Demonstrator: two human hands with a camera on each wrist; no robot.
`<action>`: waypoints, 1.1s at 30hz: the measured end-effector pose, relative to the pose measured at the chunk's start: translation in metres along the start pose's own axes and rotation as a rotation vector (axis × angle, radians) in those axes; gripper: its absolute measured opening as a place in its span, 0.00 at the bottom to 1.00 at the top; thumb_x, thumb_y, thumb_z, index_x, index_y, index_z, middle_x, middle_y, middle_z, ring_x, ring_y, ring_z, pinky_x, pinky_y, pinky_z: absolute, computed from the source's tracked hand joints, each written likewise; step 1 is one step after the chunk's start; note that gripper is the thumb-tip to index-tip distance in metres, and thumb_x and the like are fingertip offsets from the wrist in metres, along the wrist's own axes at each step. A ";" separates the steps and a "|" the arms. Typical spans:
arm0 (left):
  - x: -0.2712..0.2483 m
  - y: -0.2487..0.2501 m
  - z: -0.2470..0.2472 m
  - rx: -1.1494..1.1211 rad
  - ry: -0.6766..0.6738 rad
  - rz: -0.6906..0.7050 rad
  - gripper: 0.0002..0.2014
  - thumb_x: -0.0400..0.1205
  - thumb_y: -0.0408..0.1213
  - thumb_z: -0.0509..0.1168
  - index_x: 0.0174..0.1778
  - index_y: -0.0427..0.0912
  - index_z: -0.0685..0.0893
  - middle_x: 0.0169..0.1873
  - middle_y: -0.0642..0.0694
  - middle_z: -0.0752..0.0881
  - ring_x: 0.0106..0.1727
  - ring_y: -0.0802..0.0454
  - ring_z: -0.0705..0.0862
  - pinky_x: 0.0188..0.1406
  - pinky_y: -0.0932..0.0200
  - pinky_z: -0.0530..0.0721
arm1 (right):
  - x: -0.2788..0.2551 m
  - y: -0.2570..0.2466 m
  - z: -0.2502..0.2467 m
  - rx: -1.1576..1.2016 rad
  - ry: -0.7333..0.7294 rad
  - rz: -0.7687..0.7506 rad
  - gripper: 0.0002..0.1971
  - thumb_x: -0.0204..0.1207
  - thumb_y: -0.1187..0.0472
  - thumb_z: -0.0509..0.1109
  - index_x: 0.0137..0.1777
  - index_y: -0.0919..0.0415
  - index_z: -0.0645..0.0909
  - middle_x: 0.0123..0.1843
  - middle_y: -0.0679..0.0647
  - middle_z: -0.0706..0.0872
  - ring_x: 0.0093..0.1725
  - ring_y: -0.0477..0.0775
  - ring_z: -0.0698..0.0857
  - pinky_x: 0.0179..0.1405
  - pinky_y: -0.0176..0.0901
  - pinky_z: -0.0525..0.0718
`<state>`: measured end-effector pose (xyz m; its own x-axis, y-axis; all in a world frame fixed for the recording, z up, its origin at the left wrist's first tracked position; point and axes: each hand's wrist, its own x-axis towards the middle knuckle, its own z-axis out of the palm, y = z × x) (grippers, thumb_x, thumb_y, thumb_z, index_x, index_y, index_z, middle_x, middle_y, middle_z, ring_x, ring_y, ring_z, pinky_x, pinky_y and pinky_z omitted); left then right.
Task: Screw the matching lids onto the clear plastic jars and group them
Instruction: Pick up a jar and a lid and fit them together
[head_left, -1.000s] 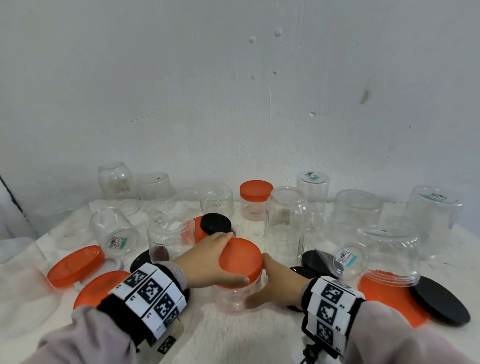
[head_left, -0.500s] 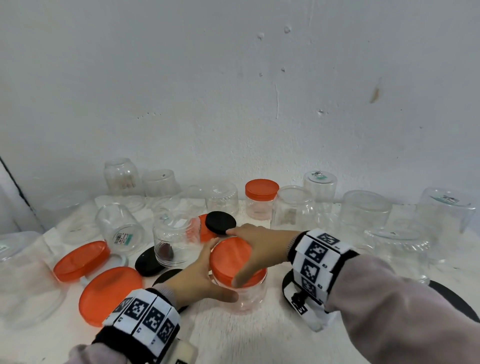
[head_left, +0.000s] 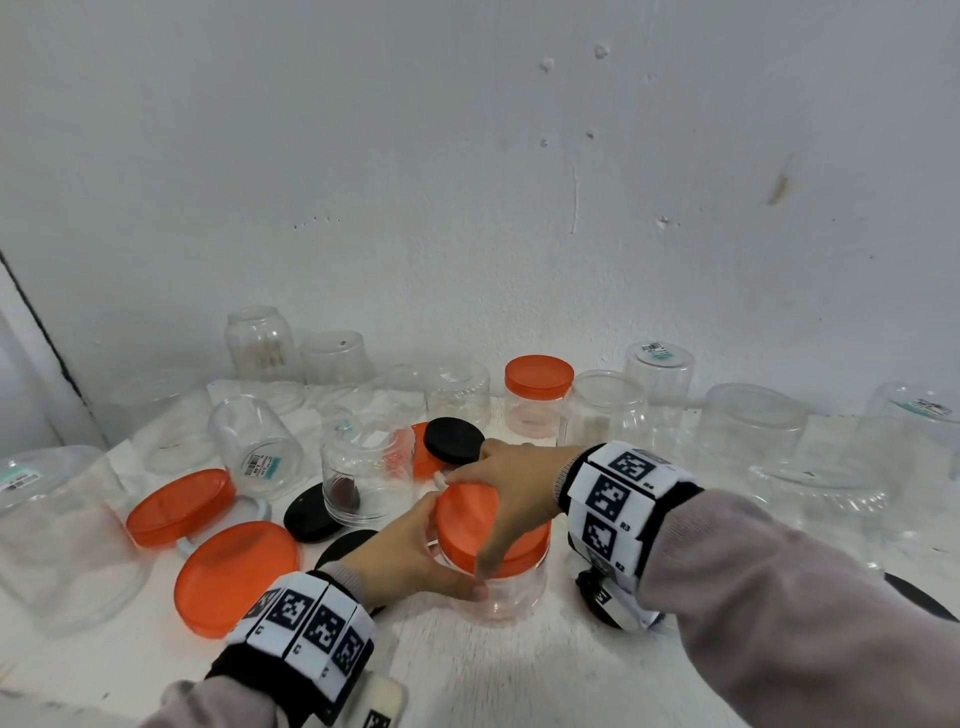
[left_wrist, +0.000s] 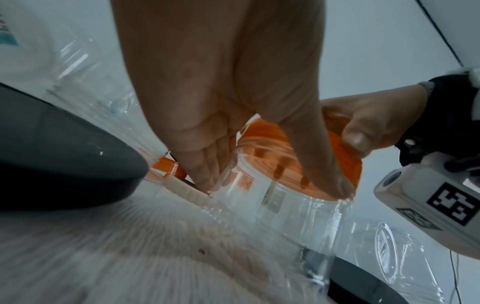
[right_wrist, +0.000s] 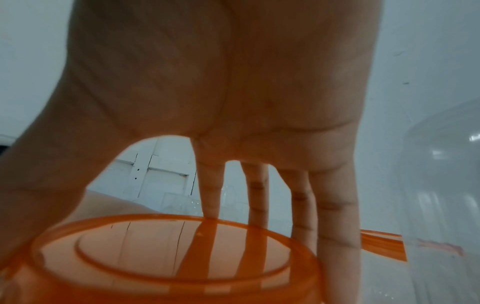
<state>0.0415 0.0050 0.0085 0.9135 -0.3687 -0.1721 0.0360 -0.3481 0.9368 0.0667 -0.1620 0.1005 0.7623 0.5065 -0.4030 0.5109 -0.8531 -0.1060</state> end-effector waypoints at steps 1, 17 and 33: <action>0.000 0.000 0.000 0.003 0.002 0.003 0.47 0.63 0.27 0.83 0.74 0.48 0.65 0.65 0.52 0.81 0.67 0.60 0.80 0.65 0.66 0.78 | 0.000 0.000 0.001 -0.005 0.010 -0.002 0.51 0.61 0.35 0.79 0.82 0.36 0.54 0.73 0.49 0.63 0.73 0.58 0.68 0.68 0.59 0.75; 0.000 0.000 0.003 -0.012 0.008 0.054 0.49 0.62 0.27 0.83 0.74 0.51 0.63 0.67 0.54 0.79 0.68 0.62 0.79 0.62 0.71 0.77 | 0.003 -0.001 0.005 -0.029 0.060 -0.055 0.48 0.61 0.38 0.79 0.80 0.34 0.58 0.67 0.48 0.66 0.68 0.56 0.68 0.61 0.57 0.77; -0.001 0.002 0.001 0.052 0.019 0.015 0.57 0.59 0.34 0.85 0.80 0.46 0.59 0.69 0.51 0.79 0.71 0.57 0.77 0.75 0.53 0.73 | -0.002 -0.009 -0.003 -0.071 0.010 -0.040 0.46 0.60 0.42 0.81 0.77 0.29 0.60 0.65 0.49 0.68 0.64 0.57 0.72 0.57 0.56 0.80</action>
<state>0.0397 0.0038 0.0097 0.9215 -0.3576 -0.1517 0.0016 -0.3869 0.9221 0.0619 -0.1552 0.1045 0.7444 0.5417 -0.3904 0.5677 -0.8213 -0.0573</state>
